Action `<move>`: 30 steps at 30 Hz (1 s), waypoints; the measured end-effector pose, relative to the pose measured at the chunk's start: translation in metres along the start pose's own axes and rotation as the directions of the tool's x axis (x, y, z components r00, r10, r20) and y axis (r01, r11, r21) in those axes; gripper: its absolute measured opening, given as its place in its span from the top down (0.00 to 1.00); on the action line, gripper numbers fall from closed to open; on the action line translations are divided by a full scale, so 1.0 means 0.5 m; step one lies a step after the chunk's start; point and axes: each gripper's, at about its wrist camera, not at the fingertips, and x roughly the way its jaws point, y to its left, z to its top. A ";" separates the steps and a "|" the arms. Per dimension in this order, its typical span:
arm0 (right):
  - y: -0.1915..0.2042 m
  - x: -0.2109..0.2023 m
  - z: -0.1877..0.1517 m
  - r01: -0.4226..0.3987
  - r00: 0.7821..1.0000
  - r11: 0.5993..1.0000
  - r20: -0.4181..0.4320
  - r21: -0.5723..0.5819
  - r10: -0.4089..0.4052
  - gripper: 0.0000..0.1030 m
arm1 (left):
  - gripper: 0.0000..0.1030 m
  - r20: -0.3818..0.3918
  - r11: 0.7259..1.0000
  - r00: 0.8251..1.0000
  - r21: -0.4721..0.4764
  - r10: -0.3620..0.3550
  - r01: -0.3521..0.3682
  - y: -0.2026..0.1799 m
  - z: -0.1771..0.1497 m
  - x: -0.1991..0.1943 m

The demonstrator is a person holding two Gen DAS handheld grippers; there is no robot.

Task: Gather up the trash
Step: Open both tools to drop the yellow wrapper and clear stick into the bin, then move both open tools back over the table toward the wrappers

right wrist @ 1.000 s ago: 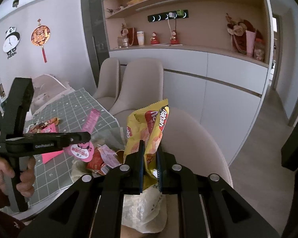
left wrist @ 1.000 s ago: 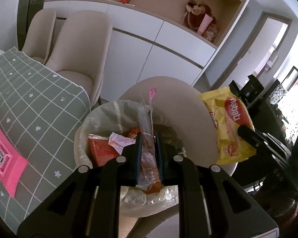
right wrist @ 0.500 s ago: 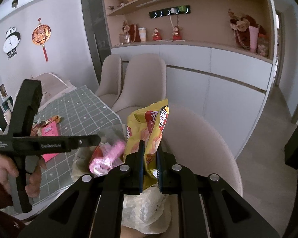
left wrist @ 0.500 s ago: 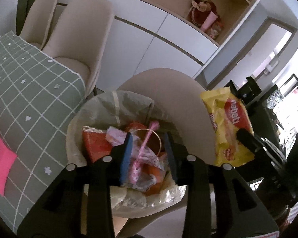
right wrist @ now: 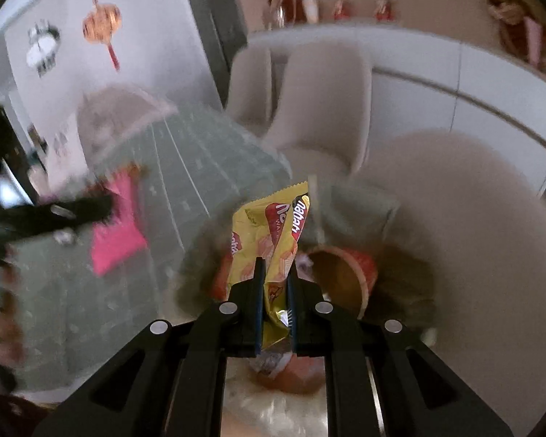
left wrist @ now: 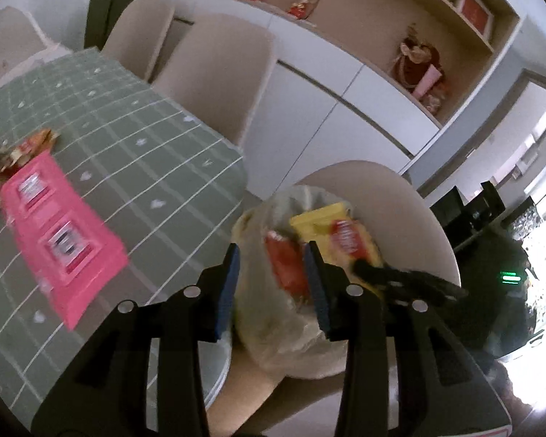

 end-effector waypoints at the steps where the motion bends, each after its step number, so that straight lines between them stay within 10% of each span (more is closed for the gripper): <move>1: -0.003 0.033 -0.006 0.020 0.999 1.000 -0.047 0.000 -0.020 0.89 | 0.66 0.001 1.000 1.000 -0.012 0.012 -0.012 0.014 -0.003 -0.011; 8: -0.032 0.101 -0.033 0.081 0.985 0.997 -0.158 0.019 -0.077 0.89 | 0.66 0.037 0.995 0.995 -0.042 0.094 -0.093 0.073 -0.026 -0.062; 30: 0.040 -0.097 0.021 0.063 0.992 0.997 0.105 0.050 -0.068 0.64 | 0.66 0.074 0.963 0.973 -0.173 0.220 -0.205 0.263 -0.066 -0.144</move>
